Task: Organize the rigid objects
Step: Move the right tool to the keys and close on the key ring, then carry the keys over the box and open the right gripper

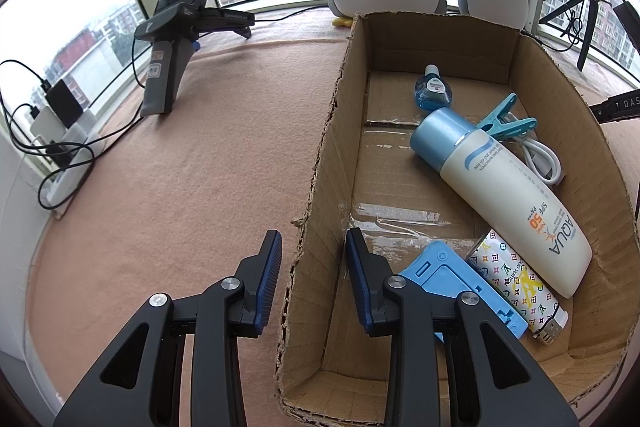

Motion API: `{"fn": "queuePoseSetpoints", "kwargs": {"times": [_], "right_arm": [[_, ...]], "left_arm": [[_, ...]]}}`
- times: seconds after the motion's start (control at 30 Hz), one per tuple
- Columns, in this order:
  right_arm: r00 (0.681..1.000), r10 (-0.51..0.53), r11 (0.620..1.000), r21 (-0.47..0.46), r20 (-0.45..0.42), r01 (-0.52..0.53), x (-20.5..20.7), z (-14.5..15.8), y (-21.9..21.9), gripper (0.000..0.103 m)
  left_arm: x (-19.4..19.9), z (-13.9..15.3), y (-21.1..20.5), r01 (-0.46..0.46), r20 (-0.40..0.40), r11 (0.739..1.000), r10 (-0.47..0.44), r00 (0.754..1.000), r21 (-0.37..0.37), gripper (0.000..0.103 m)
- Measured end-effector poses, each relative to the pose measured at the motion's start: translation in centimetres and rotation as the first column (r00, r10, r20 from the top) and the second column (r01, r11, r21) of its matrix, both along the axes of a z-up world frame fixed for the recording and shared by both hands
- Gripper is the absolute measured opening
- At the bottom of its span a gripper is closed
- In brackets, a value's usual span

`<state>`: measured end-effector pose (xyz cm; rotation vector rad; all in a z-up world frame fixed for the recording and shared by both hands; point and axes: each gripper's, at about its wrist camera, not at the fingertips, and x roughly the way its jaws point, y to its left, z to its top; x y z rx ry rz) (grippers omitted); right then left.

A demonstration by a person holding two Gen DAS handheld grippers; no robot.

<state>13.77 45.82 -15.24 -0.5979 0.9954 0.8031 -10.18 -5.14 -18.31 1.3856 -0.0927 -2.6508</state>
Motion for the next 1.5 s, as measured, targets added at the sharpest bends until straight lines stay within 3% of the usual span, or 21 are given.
{"fn": "queuePoseSetpoints", "kwargs": {"times": [0.07, 0.13, 0.23, 0.93, 1.3, 1.5], "right_arm": [[1.0, 0.001, 1.0, -0.003, -0.001, -0.001, -0.1, -0.1, 0.1, 0.016], [1.0, -0.001, 1.0, -0.002, 0.01, 0.001, -0.3, 0.0, 0.1, 0.015], [1.0, -0.005, 1.0, 0.0, 0.012, 0.005, -0.5, -0.1, 0.3, 0.003], [0.999, 0.002, 0.999, 0.038, 0.05, -0.004, -2.8, 1.6, -1.3, 0.002], [0.987, 0.117, 0.982, 0.132, 0.111, -0.131, -8.9, 6.8, 0.3, 0.002], [0.971, 0.211, 0.962, 0.155, 0.109, -0.226, -13.1, 7.7, 2.2, 0.002]], "left_arm": [[0.0, 0.0, 0.0, 0.001, 0.0, 1.0, -0.001, 1.0, -0.001, 0.031], [0.0, 0.0, -0.1, 0.001, 0.0, 1.0, -0.001, 1.0, -0.001, 0.031], [0.1, 0.0, -0.2, 0.0, -0.001, 1.0, 0.0, 1.0, -0.001, 0.031], [0.1, 0.0, -0.1, 0.0, -0.001, 1.0, 0.0, 1.0, -0.001, 0.031], [0.1, 0.1, 0.0, -0.002, -0.002, 1.0, 0.002, 1.0, 0.0, 0.031], [0.2, 0.1, 0.0, -0.003, -0.004, 1.0, 0.003, 1.0, 0.002, 0.031]]}}
